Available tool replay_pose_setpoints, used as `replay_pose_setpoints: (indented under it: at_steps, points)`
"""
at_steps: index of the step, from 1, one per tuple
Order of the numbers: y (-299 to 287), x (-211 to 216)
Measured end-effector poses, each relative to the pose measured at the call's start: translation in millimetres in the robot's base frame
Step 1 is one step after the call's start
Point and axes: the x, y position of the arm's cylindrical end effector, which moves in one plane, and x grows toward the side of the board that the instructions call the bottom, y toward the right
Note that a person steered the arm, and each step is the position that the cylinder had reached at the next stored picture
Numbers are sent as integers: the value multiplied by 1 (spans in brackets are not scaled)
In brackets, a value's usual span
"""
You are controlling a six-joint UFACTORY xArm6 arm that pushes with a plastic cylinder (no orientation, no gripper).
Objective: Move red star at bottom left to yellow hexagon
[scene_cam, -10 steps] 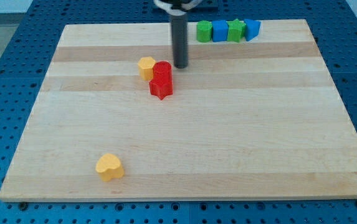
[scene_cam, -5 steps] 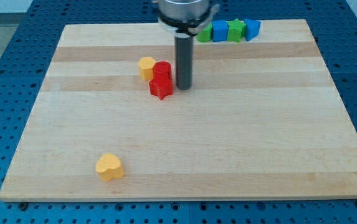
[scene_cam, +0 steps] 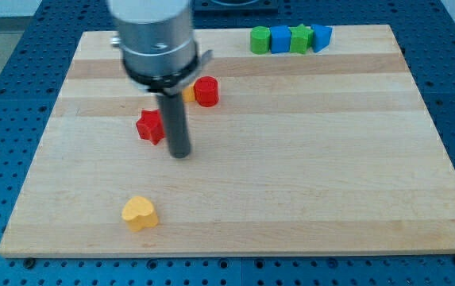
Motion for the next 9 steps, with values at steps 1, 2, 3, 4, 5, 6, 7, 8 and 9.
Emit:
replay_pose_setpoints:
  at_steps: [1, 2, 3, 4, 5, 6, 7, 8, 9]
  points:
    - [-52, -23]
    - [-69, -58]
    - [-69, -63]
    - [-69, -40]
    - [-57, -37]
    - [-52, -65]
    - [-52, -88]
    - [-52, -101]
    - [-49, -101]
